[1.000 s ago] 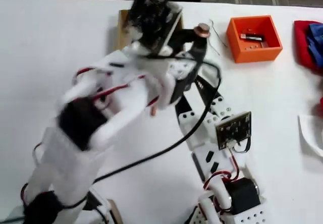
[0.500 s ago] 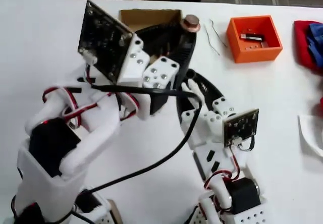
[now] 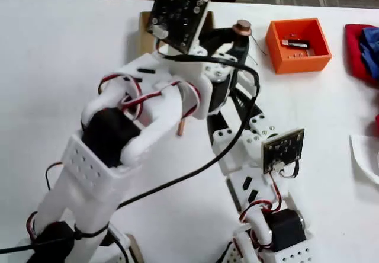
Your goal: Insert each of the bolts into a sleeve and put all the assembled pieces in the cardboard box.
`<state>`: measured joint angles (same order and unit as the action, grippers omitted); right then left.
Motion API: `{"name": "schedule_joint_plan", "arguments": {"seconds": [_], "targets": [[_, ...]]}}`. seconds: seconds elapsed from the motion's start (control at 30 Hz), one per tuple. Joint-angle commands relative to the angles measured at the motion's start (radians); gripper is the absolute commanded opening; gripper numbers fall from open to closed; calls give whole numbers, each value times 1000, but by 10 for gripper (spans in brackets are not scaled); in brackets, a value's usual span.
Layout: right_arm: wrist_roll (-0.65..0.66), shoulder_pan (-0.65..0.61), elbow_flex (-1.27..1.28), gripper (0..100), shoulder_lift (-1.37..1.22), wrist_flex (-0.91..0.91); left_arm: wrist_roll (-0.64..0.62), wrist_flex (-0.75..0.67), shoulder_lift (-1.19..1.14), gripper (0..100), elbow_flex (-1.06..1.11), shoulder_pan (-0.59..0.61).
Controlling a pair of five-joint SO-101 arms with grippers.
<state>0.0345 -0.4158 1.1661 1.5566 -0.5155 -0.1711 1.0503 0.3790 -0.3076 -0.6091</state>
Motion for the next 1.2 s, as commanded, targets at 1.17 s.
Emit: {"name": "schedule_joint_plan", "arguments": {"seconds": [1.17], "targets": [[-103,125,-288,19,-260,19,25,-23,52,24,102,6]]}}
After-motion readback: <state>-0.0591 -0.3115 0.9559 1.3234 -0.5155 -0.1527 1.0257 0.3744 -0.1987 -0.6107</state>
